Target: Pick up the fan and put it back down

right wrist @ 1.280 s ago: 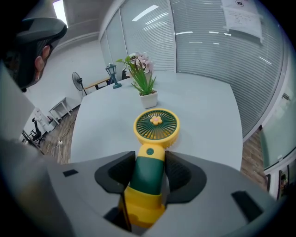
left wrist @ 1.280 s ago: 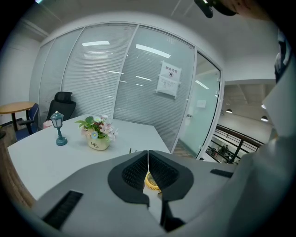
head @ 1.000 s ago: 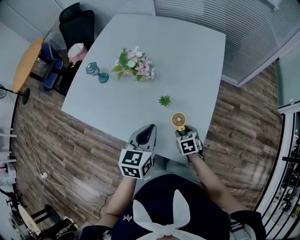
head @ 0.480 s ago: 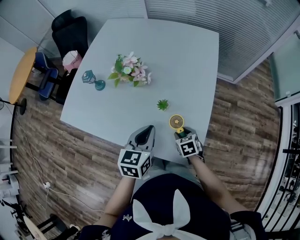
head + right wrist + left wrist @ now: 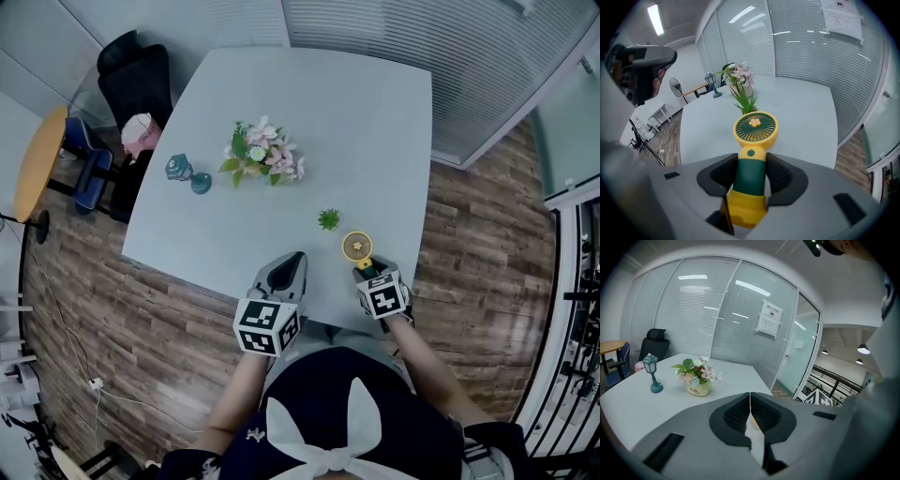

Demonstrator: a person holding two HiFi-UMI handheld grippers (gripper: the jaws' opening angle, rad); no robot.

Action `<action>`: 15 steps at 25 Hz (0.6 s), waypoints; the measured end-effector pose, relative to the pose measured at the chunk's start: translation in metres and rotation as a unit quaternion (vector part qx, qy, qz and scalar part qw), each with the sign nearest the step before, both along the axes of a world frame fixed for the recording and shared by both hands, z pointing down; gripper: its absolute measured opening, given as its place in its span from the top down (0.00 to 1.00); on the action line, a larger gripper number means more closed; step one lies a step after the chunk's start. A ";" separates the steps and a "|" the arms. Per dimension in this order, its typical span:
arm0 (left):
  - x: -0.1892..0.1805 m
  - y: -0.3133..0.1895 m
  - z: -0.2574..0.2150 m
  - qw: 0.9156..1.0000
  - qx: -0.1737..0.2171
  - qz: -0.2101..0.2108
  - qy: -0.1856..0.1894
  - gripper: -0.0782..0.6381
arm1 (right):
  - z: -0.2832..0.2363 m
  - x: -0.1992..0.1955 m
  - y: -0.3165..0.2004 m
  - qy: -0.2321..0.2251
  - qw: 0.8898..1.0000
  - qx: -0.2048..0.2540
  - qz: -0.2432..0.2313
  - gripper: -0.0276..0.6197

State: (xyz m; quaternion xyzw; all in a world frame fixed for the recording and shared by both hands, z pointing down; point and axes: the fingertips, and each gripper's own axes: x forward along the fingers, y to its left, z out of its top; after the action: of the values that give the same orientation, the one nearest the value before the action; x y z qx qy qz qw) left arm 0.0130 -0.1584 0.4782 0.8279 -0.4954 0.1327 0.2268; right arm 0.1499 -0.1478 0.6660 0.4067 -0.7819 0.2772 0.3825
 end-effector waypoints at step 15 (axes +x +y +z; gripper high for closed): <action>-0.010 -0.016 -0.008 1.000 0.003 0.006 -0.001 0.86 | -0.071 -0.001 -0.033 -0.012 0.998 0.054 0.013 0.66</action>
State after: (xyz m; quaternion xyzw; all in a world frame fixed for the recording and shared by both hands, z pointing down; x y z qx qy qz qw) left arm 0.0026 -0.1740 0.4700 0.8315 -0.4907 0.1341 0.2231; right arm 0.1487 -0.1812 0.5951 0.4339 -0.7949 0.2445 0.3466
